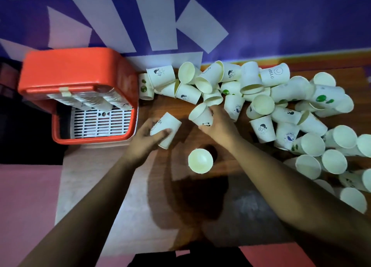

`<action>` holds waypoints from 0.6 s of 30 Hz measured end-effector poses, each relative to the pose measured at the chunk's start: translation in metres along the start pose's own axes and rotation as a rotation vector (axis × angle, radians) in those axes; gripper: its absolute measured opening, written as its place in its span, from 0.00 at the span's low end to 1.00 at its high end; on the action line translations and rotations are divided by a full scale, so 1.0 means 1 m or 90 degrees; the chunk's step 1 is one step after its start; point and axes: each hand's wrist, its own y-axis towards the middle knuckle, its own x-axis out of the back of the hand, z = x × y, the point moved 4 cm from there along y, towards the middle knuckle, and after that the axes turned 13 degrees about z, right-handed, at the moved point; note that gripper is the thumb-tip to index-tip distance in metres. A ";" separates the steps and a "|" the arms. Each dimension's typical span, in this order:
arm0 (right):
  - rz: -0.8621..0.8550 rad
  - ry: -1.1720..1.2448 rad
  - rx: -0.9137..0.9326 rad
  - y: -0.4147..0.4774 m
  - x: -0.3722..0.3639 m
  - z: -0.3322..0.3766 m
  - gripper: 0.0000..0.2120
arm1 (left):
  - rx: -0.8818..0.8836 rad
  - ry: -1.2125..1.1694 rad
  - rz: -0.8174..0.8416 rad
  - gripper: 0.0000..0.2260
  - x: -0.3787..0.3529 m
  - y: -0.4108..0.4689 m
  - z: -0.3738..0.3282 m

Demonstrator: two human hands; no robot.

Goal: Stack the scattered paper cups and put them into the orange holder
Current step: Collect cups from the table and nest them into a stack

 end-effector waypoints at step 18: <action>-0.061 0.452 -0.059 -0.121 0.029 -0.037 0.33 | -0.213 0.780 0.154 0.40 -0.103 -0.030 0.010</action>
